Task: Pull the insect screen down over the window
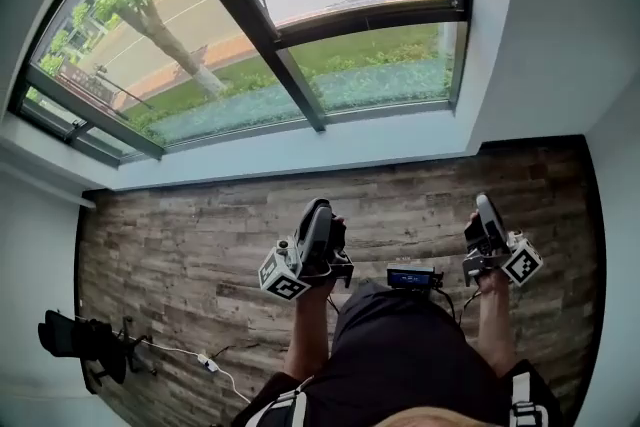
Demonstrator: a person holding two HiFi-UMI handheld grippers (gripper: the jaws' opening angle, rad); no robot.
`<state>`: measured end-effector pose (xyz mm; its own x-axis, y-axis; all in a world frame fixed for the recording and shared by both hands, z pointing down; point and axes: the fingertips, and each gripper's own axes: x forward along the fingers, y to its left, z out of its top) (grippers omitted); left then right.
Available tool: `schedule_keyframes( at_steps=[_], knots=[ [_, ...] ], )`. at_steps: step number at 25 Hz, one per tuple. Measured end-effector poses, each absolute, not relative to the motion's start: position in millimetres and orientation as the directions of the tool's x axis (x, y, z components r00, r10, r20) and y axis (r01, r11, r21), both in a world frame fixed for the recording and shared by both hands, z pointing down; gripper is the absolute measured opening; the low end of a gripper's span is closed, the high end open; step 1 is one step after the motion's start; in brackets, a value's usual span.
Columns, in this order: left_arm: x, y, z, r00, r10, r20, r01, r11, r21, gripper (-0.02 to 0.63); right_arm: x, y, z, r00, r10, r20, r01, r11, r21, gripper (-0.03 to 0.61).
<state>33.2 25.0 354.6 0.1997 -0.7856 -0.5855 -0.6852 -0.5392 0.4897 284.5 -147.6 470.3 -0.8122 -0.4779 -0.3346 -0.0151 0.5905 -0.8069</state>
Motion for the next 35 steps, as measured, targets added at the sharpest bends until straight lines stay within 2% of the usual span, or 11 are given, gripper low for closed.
schedule_keyframes(
  at_steps=[1, 3, 5, 6, 8, 10, 13, 16, 20, 26, 35],
  knots=[
    [4.1, 52.8, 343.7, 0.13, -0.722, -0.679, -0.681, -0.563, 0.468, 0.049, 284.0, -144.9, 466.9, -0.802, -0.487, -0.344, -0.02, 0.598, -0.801, 0.009],
    [-86.1, 135.4, 327.1, -0.091, -0.599, -0.796, -0.752, -0.482, 0.449, 0.049, 273.5, -134.9, 460.0, -0.797, -0.484, -0.361, -0.018, 0.617, -0.787, 0.009],
    [-156.2, 206.4, 310.7, -0.254, -0.494, -0.832, -0.82, -0.347, 0.456, 0.048, 257.9, -130.0, 454.8, -0.806, -0.464, -0.368, -0.012, 0.634, -0.774, 0.009],
    [-164.2, 216.4, 303.5, -0.252, -0.495, -0.831, -0.843, -0.31, 0.44, 0.048, 250.4, -130.4, 452.6, -0.812, -0.455, -0.366, -0.011, 0.638, -0.77, 0.009],
    [-141.8, 186.1, 305.3, -0.14, -0.627, -0.766, -0.87, -0.292, 0.398, 0.046, 233.3, -127.3, 446.9, -0.822, -0.436, -0.367, 0.001, 0.642, -0.767, 0.009],
    [-109.2, 134.3, 337.2, -0.009, -0.793, -0.609, -0.87, -0.295, 0.396, 0.046, 212.3, -117.4, 440.9, -0.828, -0.416, -0.376, 0.026, 0.641, -0.767, 0.009],
    [-69.5, 82.8, 380.2, 0.126, -0.905, -0.405, -0.855, -0.306, 0.419, 0.046, 186.4, -101.2, 429.9, -0.835, -0.402, -0.376, 0.03, 0.649, -0.76, 0.009],
    [-43.6, 67.8, 385.0, 0.249, -0.898, -0.362, -0.815, -0.396, 0.422, 0.046, 176.4, -85.9, 423.4, -0.831, -0.406, -0.38, 0.024, 0.656, -0.755, 0.009],
    [-18.7, 60.2, 381.9, 0.337, -0.881, -0.332, -0.804, -0.453, 0.386, 0.046, 184.6, -74.8, 423.9, -0.828, -0.426, -0.364, -0.009, 0.66, -0.751, 0.009],
    [-11.3, 53.4, 381.0, 0.365, -0.883, -0.294, -0.797, -0.46, 0.392, 0.046, 185.3, -69.9, 417.0, -0.837, -0.43, -0.34, -0.05, 0.677, -0.734, 0.009],
    [-11.5, 44.8, 371.5, 0.373, -0.876, -0.307, -0.794, -0.472, 0.383, 0.046, 177.4, -74.5, 394.6, -0.843, -0.404, -0.353, -0.059, 0.724, -0.688, 0.009]
  ],
)
